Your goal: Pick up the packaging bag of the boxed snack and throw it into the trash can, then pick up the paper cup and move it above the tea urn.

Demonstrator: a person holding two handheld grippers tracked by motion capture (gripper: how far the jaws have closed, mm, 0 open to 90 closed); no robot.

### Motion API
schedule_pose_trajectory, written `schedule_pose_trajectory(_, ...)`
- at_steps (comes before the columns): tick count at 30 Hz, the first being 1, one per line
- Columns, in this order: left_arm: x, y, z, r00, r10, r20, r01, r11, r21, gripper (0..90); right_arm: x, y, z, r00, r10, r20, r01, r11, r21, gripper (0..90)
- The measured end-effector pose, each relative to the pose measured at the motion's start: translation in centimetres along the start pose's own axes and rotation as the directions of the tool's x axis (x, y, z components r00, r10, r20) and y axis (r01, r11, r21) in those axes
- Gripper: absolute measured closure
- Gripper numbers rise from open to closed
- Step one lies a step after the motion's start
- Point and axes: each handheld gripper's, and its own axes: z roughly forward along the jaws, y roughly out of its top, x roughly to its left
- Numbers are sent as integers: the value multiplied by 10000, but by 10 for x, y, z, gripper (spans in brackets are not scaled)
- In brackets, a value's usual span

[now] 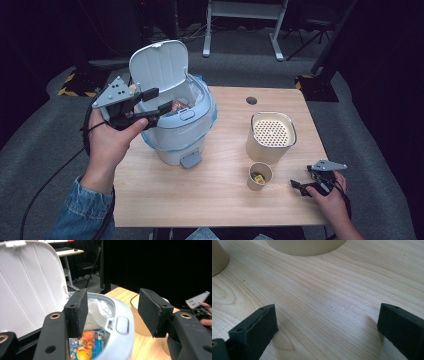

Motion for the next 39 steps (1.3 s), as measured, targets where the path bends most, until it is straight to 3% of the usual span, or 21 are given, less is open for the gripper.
schedule_pose_trajectory(5, -6, -12, -9, 9999, 52, 157, -54, 9999, 135, 417, 0, 0, 0, 10000, -2, 2, 2, 10000, 3, 30)
schedule_pose_trajectory(9, -12, -28, -17, 9992, -72, 384, 75, 9999, -84, 419, 0, 0, 0, 10000, -4, 1, 4, 10000, 8, 30)
schedule_pose_trajectory(13, -19, -44, -20, 9982, -108, 594, 107, 9999, 20, 418, 0, 0, 0, 10000, -3, 0, 3, 10000, 13, 31)
schedule_pose_trajectory(25, -37, -106, -7, 9931, -647, 977, 611, 9974, 394, 419, 0, 0, 0, 10000, -34, -16, 34, 10000, -10, 39)
schedule_pose_trajectory(31, -33, -124, 5, 9910, -950, 948, 866, 9922, 891, 418, 0, 0, 0, 10000, -37, -25, 37, 10000, -15, 41)
schedule_pose_trajectory(39, -29, -152, 22, 9929, -1028, 602, 887, 9752, 2030, 414, 0, 0, -1, 9998, -134, -140, 133, 9999, -91, 76)
